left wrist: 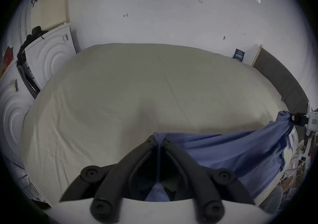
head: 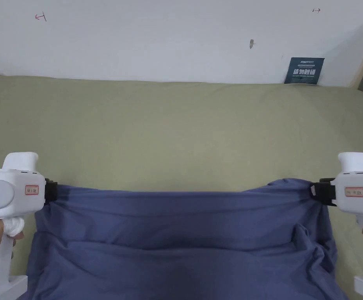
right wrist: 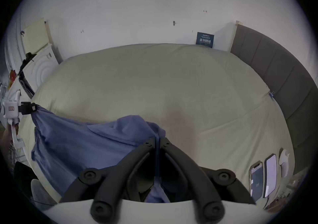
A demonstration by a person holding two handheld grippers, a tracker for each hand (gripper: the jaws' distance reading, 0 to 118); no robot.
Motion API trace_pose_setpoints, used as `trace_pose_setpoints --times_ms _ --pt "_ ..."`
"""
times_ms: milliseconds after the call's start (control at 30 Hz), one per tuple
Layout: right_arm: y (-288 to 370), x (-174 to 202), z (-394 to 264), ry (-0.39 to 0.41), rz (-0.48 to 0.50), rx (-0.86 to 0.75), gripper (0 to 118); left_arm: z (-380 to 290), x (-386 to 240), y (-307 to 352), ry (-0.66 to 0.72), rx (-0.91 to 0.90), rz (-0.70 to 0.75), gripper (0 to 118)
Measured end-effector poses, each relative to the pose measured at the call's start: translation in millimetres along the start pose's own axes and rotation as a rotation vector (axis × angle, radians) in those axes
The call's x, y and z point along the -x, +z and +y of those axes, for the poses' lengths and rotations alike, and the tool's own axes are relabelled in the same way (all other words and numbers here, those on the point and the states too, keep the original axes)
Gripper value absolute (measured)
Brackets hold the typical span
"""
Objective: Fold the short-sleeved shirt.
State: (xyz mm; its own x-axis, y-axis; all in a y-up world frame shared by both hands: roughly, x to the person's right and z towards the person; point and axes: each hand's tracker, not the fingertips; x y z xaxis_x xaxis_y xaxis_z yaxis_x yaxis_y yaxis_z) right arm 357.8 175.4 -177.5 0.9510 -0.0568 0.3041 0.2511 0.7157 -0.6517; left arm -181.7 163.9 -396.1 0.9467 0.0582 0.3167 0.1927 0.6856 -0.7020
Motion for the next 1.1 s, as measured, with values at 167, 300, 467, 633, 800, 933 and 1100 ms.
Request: trace_pose_setpoints --times_ms 167,300,467,633,800,933,1100 --pt "43 5 -39 0.014 0.021 -0.035 4 -33 4 42 -0.018 -0.029 -0.016 3" --pt "69 4 -79 -0.001 0.025 -0.048 4 -68 8 64 -0.041 -0.034 -0.010 3" --pt "84 5 -126 -0.026 0.035 -0.029 4 -106 14 74 -0.020 -0.004 -0.015 3" --pt "75 2 -158 -0.050 0.027 0.023 4 -133 17 71 -0.006 0.043 -0.020 3" --pt "56 -5 -171 -0.073 0.018 0.059 4 -144 15 61 -0.018 0.070 -0.001 3" --pt "53 -4 -174 -0.056 0.006 0.074 15 -147 14 61 -0.005 0.079 0.000 29" --pt "64 -5 -168 -0.071 -0.041 0.067 118 -145 12 71 -0.010 0.055 0.018 118"
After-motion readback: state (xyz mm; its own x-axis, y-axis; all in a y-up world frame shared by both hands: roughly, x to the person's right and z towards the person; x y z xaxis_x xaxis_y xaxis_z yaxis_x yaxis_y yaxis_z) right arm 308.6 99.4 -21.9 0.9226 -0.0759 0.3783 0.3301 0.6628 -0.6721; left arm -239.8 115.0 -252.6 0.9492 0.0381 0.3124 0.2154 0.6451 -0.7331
